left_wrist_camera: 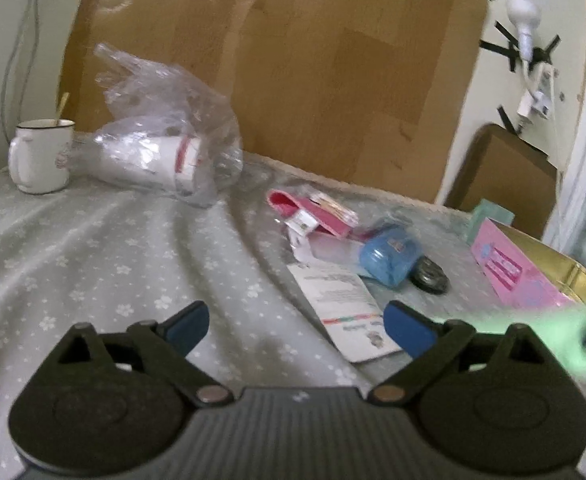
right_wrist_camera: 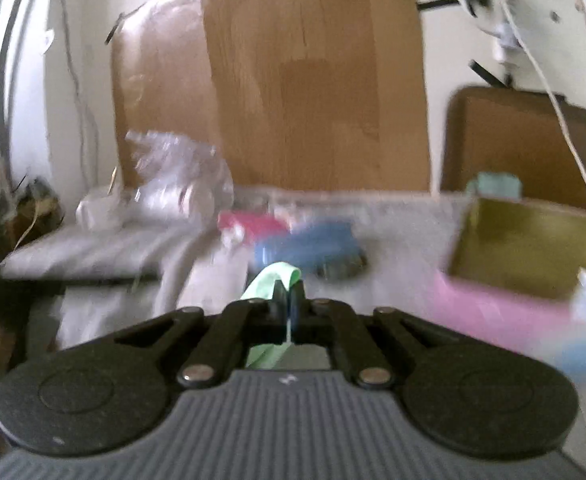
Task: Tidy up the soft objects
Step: 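Lift the green cloth into the pink tin and open the right gripper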
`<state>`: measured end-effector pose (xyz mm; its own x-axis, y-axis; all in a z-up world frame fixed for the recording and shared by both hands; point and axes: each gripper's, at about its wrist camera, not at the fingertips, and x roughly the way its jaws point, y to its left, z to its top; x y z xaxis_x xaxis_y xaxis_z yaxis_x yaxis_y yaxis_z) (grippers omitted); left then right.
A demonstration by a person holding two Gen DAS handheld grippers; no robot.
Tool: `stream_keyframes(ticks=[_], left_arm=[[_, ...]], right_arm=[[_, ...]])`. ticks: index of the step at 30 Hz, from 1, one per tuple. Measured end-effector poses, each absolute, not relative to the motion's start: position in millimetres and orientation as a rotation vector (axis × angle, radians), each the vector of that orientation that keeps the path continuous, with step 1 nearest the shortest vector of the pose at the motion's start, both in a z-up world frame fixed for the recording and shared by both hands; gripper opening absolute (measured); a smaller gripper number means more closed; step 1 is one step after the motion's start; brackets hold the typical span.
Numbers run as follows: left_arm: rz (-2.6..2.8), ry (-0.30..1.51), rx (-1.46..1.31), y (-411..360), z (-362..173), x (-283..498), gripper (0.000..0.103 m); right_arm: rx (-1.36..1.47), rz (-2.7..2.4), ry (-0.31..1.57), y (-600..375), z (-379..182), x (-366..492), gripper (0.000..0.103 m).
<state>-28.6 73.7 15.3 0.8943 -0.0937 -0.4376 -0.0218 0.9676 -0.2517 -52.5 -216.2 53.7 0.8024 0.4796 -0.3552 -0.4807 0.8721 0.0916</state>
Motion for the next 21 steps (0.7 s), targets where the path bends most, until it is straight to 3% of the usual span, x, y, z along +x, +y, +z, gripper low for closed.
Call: stream_keyframes(ticks=[4,6,8,13,15,16,17,18,19,21], left_arm=[[-0.136,0.543,-0.304,61.8,18.3,-27.5,0.097],[-0.202,0.564,-0.333,50.6,20.5,-30.2,0.098],[-0.264,0.595,-0.322,31.7,24.5,-31.7,0.098],[-0.369,0.724,-0.254,-15.1,28.4,-28.6,0.097],[-0.410,0.813,-0.257,-31.5,21.5,-22.0,0.093],[-0.426,0.830,-0.258,-38.3,18.0,-20.9,0.093],[-0.423,0.808,-0.218,-47.6,17.8,-23.7,0.087],[-0.439,0.805,-0.181,-55.8,17.0,-23.8,0.077],[-0.453,0.790,-0.170,-60.7,17.9,-24.8,0.056],[-0.530,0.823,-0.249,-61.9,20.3,-19.5,0.040]], right_arm=[[-0.081,0.480,0.463,-241.3,22.9,-93.6,0.010],[-0.104,0.459,0.480,-246.1,12.8,-101.9,0.025],[-0.070,0.478,0.489,-249.6,10.1,-103.6,0.060],[-0.092,0.523,0.448,-233.0,11.3,-96.3,0.073],[-0.126,0.527,0.486,-224.4,6.9,-85.3,0.071],[-0.138,0.522,0.523,-219.8,1.8,-80.5,0.060],[-0.134,0.534,0.568,-215.7,-4.2,-73.6,0.031],[-0.094,0.550,0.552,-216.3,-6.3,-71.9,0.013],[-0.098,0.546,0.540,-213.8,-7.0,-71.0,0.008],[-0.114,0.528,0.532,-210.6,-6.1,-69.9,0.007]])
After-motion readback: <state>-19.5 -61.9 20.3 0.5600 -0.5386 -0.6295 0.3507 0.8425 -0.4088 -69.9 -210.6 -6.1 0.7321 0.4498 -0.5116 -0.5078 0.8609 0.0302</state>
